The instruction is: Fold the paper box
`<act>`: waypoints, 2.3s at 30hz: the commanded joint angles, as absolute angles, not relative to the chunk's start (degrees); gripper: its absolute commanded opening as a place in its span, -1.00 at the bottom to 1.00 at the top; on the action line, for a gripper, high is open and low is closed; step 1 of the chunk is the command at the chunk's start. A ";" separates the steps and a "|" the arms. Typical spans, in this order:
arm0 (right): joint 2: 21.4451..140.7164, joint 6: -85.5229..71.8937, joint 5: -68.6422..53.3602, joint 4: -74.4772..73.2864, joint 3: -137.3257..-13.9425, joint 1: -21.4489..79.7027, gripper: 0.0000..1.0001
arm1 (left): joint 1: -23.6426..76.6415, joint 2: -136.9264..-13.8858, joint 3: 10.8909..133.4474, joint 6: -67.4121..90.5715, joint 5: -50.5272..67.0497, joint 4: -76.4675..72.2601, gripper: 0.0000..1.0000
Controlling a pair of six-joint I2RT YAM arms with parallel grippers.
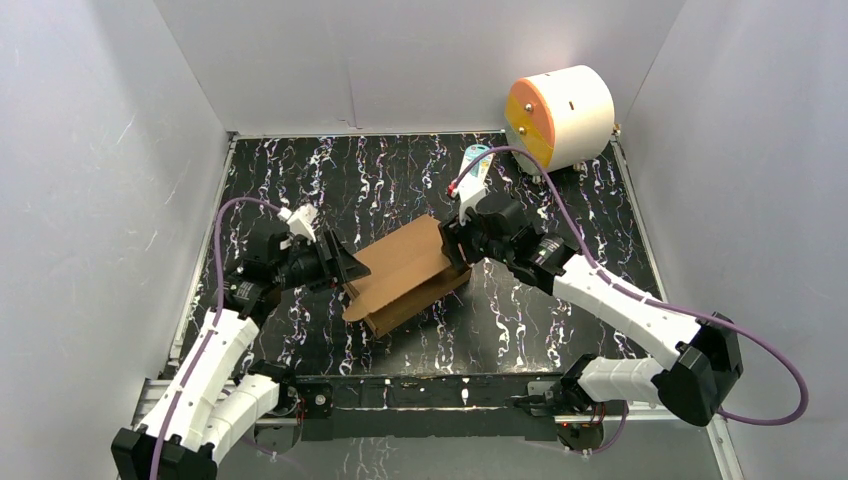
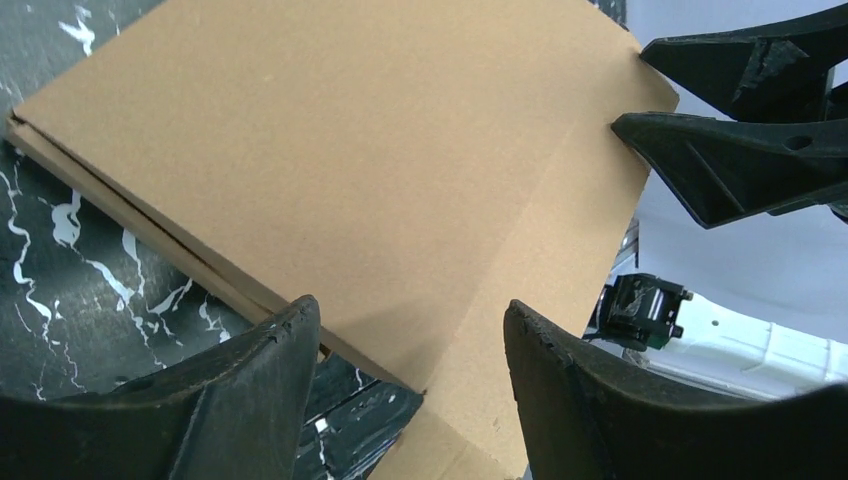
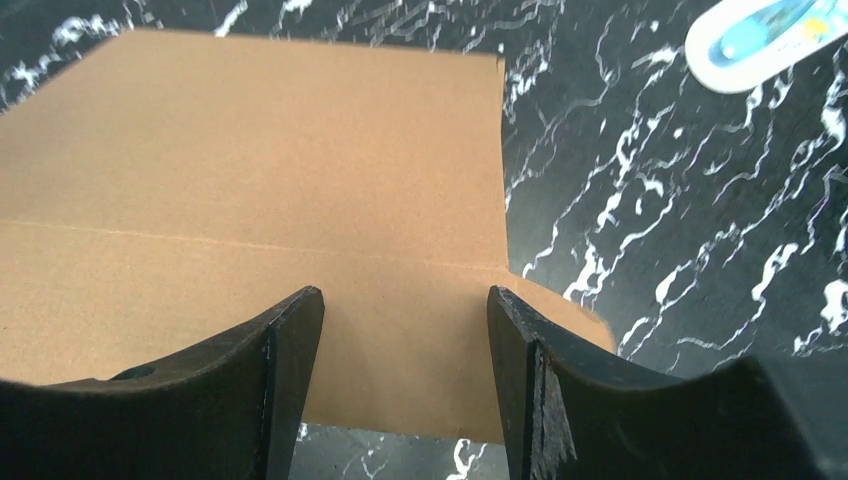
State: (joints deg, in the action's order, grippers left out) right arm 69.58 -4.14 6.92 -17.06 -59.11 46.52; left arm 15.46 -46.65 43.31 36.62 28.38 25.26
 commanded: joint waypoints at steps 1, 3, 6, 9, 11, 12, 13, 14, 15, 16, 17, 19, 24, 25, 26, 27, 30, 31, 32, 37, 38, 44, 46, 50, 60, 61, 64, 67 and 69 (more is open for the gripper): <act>67.37 -5.13 6.52 -16.67 -56.29 46.50 0.38 | 16.52 -47.76 40.35 37.28 30.71 24.85 0.29; 67.40 -5.47 6.44 -16.08 -54.81 46.55 0.37 | 17.03 -48.54 39.02 37.51 29.48 24.82 0.28; 67.71 -6.38 5.73 -14.68 -52.36 46.52 0.36 | 17.65 -49.56 36.97 38.33 27.09 24.80 0.28; 68.13 -7.36 4.72 -12.30 -49.64 46.54 0.36 | 17.83 -50.56 34.87 39.99 24.01 24.69 0.28; 68.80 -8.03 4.10 -10.71 -47.94 46.55 0.35 | 17.78 -50.87 33.50 41.65 21.23 24.70 0.28; 69.19 -8.20 3.61 -9.70 -47.05 46.58 0.35 | 17.81 -50.84 32.76 42.53 19.38 24.47 0.29; 69.77 -8.42 3.34 -9.07 -46.27 46.55 0.34 | 17.81 -50.51 31.97 43.36 18.23 23.97 0.30; 70.43 -8.70 3.26 -8.82 -45.77 46.57 0.33 | 17.84 -49.92 31.12 44.13 17.36 23.38 0.30; 71.02 -8.84 3.13 -8.79 -45.45 46.57 0.33 | 17.80 -49.25 30.38 44.78 16.34 22.86 0.31; 71.57 -8.99 3.07 -8.86 -45.25 46.51 0.33 | 17.84 -48.30 29.58 45.34 15.35 22.34 0.31; 71.89 -9.20 3.03 -8.80 -45.19 46.51 0.33 | 17.84 -47.69 29.05 45.73 14.27 22.21 0.32; 72.23 -9.02 3.11 -8.70 -45.49 46.52 0.33 | 17.80 -47.07 28.22 46.47 12.94 21.75 0.33; 72.01 -7.65 3.27 -8.72 -48.62 45.27 0.40 | 17.84 -48.93 26.04 47.82 14.30 18.27 0.34; 72.18 -7.13 3.25 -8.86 -49.46 44.57 0.40 | 17.84 -49.46 25.68 47.96 14.48 17.68 0.34; 72.48 -6.67 3.14 -8.87 -50.28 43.55 0.40 | 17.84 -49.96 25.40 48.06 14.58 17.12 0.33; 72.81 -6.20 2.92 -8.65 -50.88 42.64 0.41 | 17.84 -50.39 25.18 48.07 14.58 16.59 0.33; 75.41 -6.04 -2.64 -5.27 -51.57 37.33 0.39 | 17.84 -51.95 24.48 47.33 13.85 14.81 0.25; 76.04 -6.18 -3.42 -4.67 -51.67 36.54 0.38 | 17.80 -52.21 24.44 47.13 13.39 14.57 0.24; 76.60 -6.23 -3.80 -4.04 -51.57 35.91 0.37 | 17.83 -52.54 24.43 46.92 13.06 14.30 0.22; 79.91 -6.54 -6.70 -0.80 -49.62 34.51 0.30 | 17.82 -55.36 25.13 45.46 11.97 12.13 0.14; 80.46 -6.70 -7.07 -0.53 -49.13 34.36 0.29 | 17.78 -56.08 25.40 45.18 11.57 11.63 0.12; 81.73 -7.85 -8.16 4.78 -43.26 32.87 0.18 | 17.73 -59.32 25.98 45.32 9.05 8.22 0.05; 81.90 -8.15 -9.14 6.59 -41.19 32.14 0.16 | 17.69 -60.74 26.86 44.97 8.12 7.60 0.03; 82.22 -9.03 -11.32 10.71 -37.63 31.23 0.08 | 17.26 -65.32 28.86 43.90 6.95 5.78 0.02; 85.91 -13.32 -13.91 19.19 -36.10 31.07 0.04 | 12.25 -77.70 37.14 42.24 7.46 0.33 0.06; 86.17 -13.54 -13.81 19.34 -36.58 31.09 0.04 | 12.08 -78.45 38.43 41.85 7.26 0.46 0.08; 85.88 -13.71 -12.45 17.70 -39.25 31.11 0.08 | 11.88 -78.79 41.37 40.54 6.23 2.53 0.20; 84.27 -13.59 -10.17 13.84 -42.01 31.11 0.17 | 11.78 -75.62 42.93 39.50 3.48 6.83 0.32; 83.07 -13.58 -9.22 10.68 -43.46 31.06 0.25 | 11.78 -72.06 42.75 39.11 1.26 9.80 0.40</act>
